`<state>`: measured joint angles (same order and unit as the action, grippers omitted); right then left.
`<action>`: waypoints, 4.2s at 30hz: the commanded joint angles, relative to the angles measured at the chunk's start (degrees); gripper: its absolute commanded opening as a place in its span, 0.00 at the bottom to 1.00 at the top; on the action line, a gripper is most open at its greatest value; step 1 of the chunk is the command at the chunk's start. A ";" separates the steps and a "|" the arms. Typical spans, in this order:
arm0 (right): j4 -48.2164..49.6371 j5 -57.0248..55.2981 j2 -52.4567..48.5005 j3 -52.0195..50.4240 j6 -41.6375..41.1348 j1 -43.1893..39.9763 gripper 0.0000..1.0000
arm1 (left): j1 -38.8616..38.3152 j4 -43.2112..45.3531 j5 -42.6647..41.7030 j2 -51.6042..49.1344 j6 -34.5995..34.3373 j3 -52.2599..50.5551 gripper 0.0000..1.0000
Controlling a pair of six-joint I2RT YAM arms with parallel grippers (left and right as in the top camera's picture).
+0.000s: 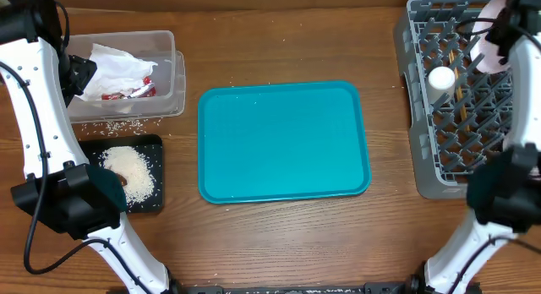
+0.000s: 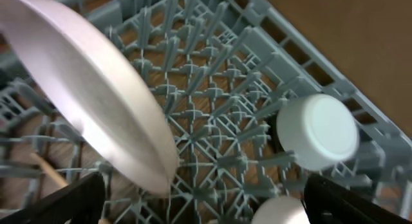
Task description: Sort waste into correct bins and load items into the dishwasher
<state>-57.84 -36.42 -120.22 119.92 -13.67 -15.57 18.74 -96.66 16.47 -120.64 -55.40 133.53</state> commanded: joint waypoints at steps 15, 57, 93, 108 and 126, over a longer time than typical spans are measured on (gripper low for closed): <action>-39.21 26.60 33.07 2.08 -15.91 2.03 0.99 | -0.44 -0.15 0.39 1.11 -0.76 -0.02 1.00; -31.89 29.51 63.98 -43.32 -22.18 18.51 1.00 | -0.44 -0.15 0.39 1.11 -0.76 -0.02 1.00; 51.56 30.49 120.06 -116.54 -22.03 17.57 1.00 | -0.44 -0.15 0.39 1.11 -0.76 -0.02 1.00; 53.55 30.18 120.06 -119.45 -2.16 16.09 1.00 | -0.44 -0.13 0.39 1.11 -0.76 -0.02 1.00; 53.31 31.87 120.06 -119.45 11.54 16.20 1.00 | -0.44 -0.15 0.39 1.11 -0.76 -0.02 1.00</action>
<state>-4.51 -5.98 -0.84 1.06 -9.69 0.78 18.72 -96.66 16.45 -120.64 -55.40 133.53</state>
